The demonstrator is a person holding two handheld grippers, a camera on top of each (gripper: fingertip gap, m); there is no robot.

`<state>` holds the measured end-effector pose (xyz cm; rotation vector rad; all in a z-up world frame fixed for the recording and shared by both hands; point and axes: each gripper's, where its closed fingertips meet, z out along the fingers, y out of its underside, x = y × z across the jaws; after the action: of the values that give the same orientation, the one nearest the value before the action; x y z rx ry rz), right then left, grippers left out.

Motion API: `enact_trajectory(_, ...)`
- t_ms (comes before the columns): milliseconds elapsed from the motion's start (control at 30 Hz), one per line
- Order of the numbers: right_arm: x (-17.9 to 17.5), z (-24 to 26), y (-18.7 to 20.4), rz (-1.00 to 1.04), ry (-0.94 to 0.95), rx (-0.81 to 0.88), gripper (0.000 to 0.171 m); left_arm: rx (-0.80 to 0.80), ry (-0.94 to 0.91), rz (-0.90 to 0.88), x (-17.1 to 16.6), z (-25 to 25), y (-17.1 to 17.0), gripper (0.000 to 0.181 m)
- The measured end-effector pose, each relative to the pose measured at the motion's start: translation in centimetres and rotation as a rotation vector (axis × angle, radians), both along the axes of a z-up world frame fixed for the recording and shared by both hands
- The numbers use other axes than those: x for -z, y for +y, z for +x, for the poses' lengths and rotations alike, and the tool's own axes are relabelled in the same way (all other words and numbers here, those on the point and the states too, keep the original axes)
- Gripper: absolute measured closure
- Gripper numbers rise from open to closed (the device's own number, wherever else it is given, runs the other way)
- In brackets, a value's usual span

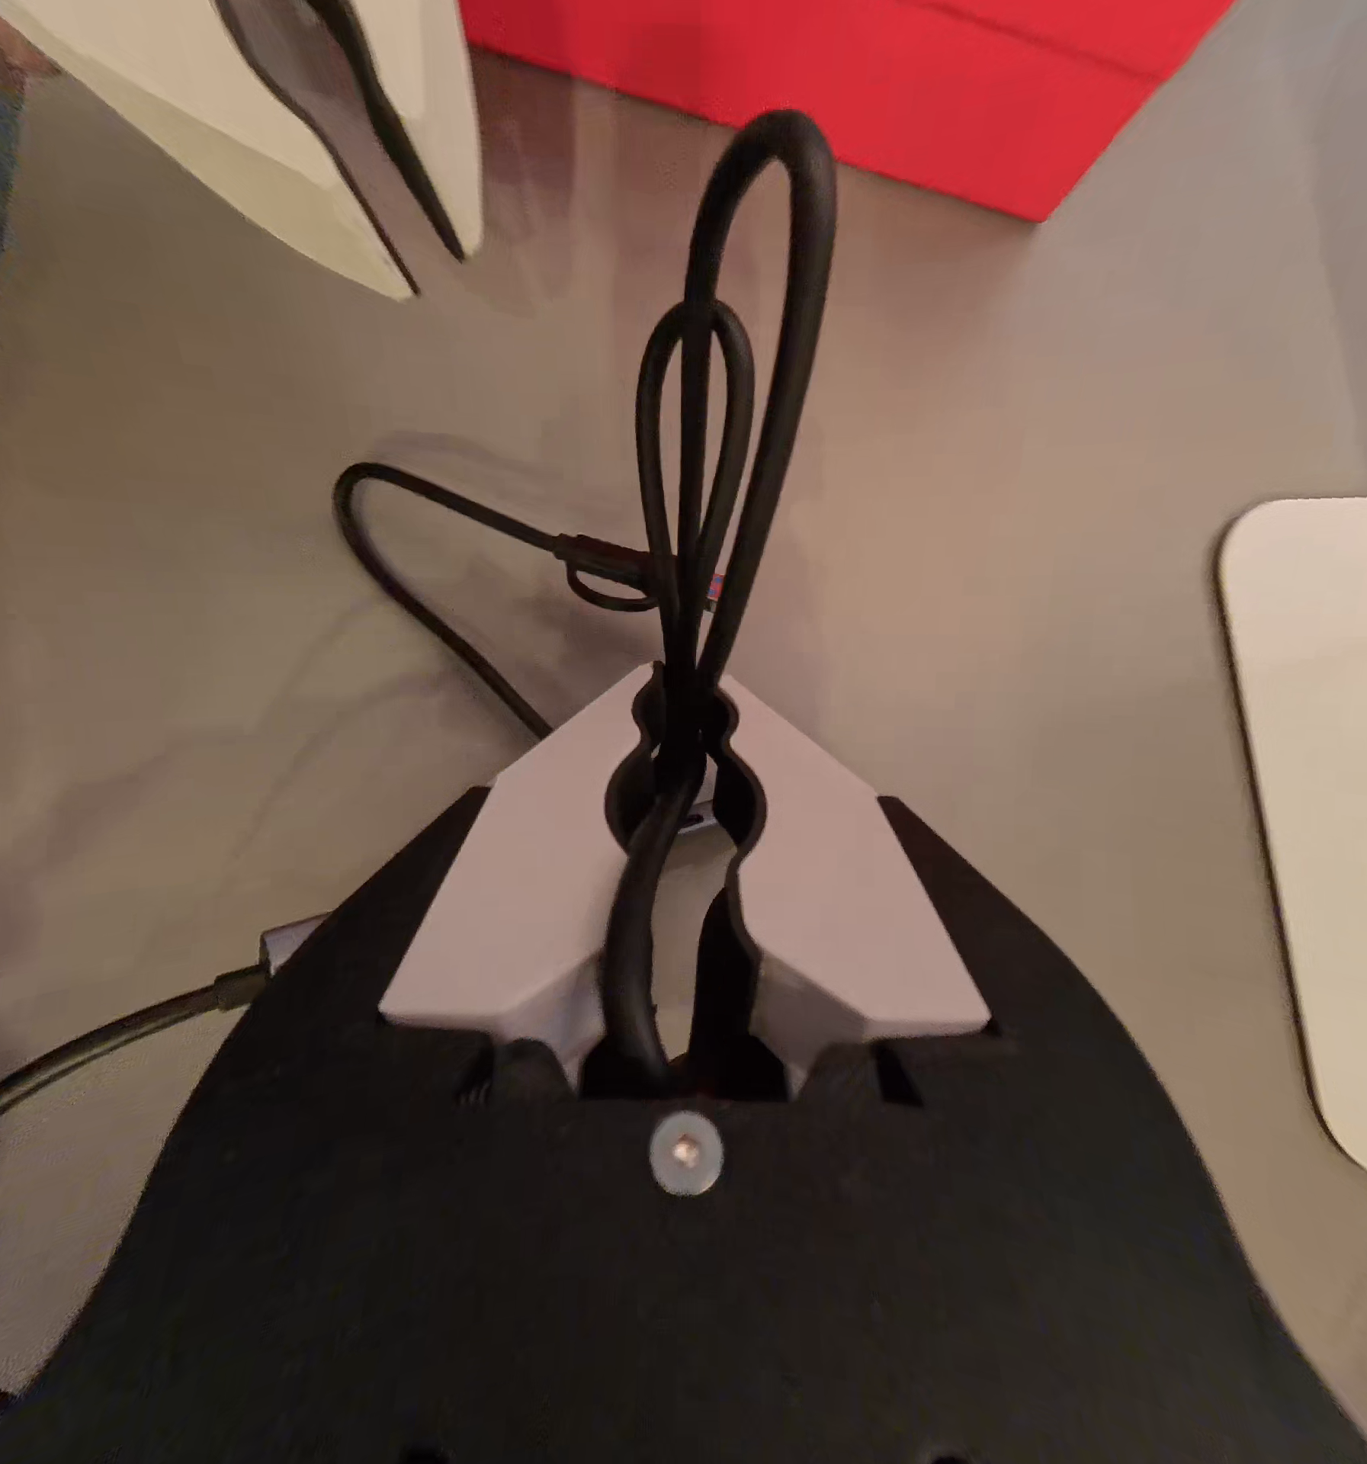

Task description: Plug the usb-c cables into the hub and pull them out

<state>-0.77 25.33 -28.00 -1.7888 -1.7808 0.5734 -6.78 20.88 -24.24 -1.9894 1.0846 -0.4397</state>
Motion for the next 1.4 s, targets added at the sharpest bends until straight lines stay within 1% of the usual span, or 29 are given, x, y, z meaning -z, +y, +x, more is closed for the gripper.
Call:
enact_trajectory(67, -0.8, 0.6, 0.7, 0.012, 0.020, 0.033, 0.168, -0.022, -0.025, 0.046, -0.6, -0.5, -0.1, 0.172)
enact_trajectory(200, -3.3, 1.8, 1.9, 0.033, 0.078, 0.102, 0.168, -0.041, -0.111, 0.067, -1.8, -0.6, -0.2, 0.173)
enact_trajectory(300, -6.1, 3.1, 2.9, 0.077, 0.101, 0.146, 0.168, -0.037, -0.116, 0.054, -1.3, -0.6, -0.2, 0.173)
enact_trajectory(433, -11.4, 5.9, 5.0, 0.164, 0.135, 0.229, 0.167, -0.028, -0.128, 0.027, -0.6, -0.2, -0.4, 0.173)
enact_trajectory(567, -17.9, 9.9, 7.8, 0.289, 0.147, 0.341, 0.167, -0.012, -0.121, 0.020, -0.1, 0.2, -0.8, 0.173)
enact_trajectory(667, -23.3, 14.6, 10.7, 0.417, 0.142, 0.475, 0.168, -0.004, -0.110, 0.013, 0.4, 0.4, -0.9, 0.172)
enact_trajectory(767, -28.7, 21.1, 14.1, 0.583, 0.124, 0.661, 0.167, -0.001, -0.103, 0.013, 0.7, 0.5, -1.0, 0.172)
enact_trajectory(833, -31.6, 26.2, 16.2, 0.718, 0.072, 0.787, 0.166, -0.004, -0.104, 0.008, 0.9, 0.5, -0.9, 0.172)
enact_trajectory(900, -33.5, 31.3, 17.8, 0.860, -0.017, 0.899, 0.167, -0.009, -0.109, 0.003, 1.0, 0.5, -0.9, 0.172)
enact_trajectory(967, -33.9, 35.3, 18.8, 0.947, -0.086, 0.984, 0.166, -0.009, -0.107, -0.002, 1.2, 0.5, -0.9, 0.172)
enact_trajectory(1033, -32.8, 38.3, 19.2, 1.000, -0.123, 1.052, 0.166, -0.011, -0.100, -0.002, 1.4, 0.5, -0.8, 0.171)
enact_trajectory(1100, -30.4, 40.3, 19.4, 1.030, -0.137, 1.100, 0.166, -0.013, -0.099, -0.007, 1.6, 0.5, -0.8, 0.171)
enact_trajectory(1167, -27.2, 41.7, 19.5, 1.057, -0.170, 1.118, 0.166, -0.015, -0.097, -0.015, 1.8, 0.5, -0.7, 0.171)
enact_trajectory(1333, -19.8, 43.3, 18.6, 0.980, -0.116, 1.195, 0.166, -0.018, -0.085, -0.028, 2.5, 0.5, -0.7, 0.171)
enact_trajectory(1400, -17.5, 43.2, 17.9, 0.957, -0.141, 1.197, 0.166, -0.021, -0.084, -0.032, 2.7, 0.5, -0.7, 0.170)
